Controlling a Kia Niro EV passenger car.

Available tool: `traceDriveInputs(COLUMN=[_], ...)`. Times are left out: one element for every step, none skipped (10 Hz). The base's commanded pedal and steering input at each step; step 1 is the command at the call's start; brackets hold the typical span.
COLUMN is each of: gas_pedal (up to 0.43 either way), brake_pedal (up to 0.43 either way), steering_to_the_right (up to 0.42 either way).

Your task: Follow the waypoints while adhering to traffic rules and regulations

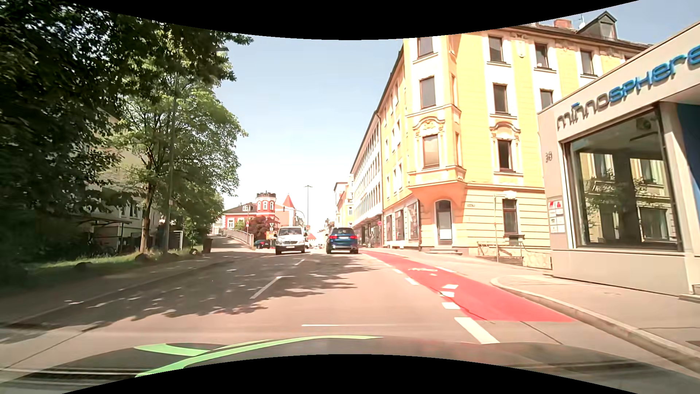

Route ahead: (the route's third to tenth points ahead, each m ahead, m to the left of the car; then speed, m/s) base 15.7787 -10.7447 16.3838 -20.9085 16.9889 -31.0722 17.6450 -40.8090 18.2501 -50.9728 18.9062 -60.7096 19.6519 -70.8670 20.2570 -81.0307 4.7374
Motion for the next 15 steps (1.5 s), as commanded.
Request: traceDriveInputs(gas_pedal=[0.028,0.008,0.008,0.008,0.008,0.039,0.059,0.067,0.067,0.079,0.079,0.079,0.079,0.067,0.059], brake_pedal=[0.0,0.0,0.0,0.0,0.0,0.0,0.0,0.0,0.0,0.0,0.0,0.0,0.0,0.0,0.0], steering_to_the_right=[-0.005,-0.005,-0.005,-0.003,0.001,0.006,0.01,0.018,0.029,0.042,0.055,0.073,0.093,0.111,0.139])
